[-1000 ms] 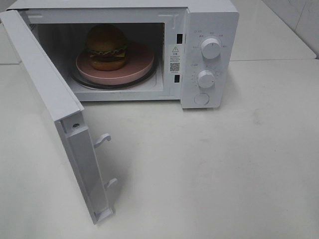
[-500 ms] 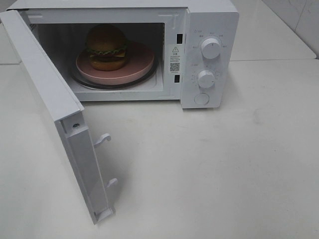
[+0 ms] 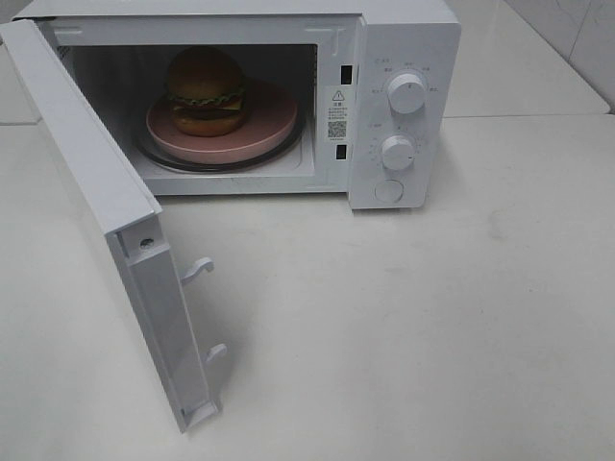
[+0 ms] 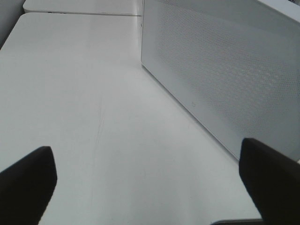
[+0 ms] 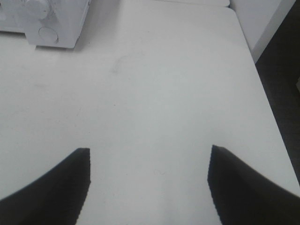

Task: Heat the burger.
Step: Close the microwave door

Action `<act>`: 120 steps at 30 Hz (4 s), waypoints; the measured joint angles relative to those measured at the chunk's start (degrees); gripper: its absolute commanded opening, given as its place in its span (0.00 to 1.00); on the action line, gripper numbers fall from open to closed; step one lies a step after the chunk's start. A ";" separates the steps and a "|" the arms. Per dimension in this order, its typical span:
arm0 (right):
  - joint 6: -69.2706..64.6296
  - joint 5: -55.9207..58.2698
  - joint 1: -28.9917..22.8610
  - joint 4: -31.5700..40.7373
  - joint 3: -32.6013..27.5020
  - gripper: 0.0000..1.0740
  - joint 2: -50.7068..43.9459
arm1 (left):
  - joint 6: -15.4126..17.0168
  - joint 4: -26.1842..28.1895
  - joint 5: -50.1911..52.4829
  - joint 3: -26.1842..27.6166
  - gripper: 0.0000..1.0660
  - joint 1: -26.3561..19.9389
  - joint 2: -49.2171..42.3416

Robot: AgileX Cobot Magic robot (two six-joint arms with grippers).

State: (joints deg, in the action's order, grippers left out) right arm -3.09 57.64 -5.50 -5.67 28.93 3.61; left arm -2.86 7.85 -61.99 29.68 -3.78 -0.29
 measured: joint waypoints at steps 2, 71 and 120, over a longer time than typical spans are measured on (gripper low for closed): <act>0.00 -0.06 0.97 0.34 0.00 0.64 -2.29 | 0.00 0.00 0.00 0.00 0.92 0.00 0.00; 0.00 -0.06 2.86 0.74 -0.11 0.64 -3.84 | 0.00 0.97 0.69 0.11 0.91 0.00 0.00; 0.00 -0.06 2.86 0.74 -0.11 0.64 -3.84 | -9.00 6.88 83.19 -18.96 0.00 0.00 50.59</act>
State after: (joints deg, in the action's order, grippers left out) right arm -3.09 57.58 -2.64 -4.93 28.82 -0.23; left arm -11.86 14.73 21.20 10.71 -3.78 50.31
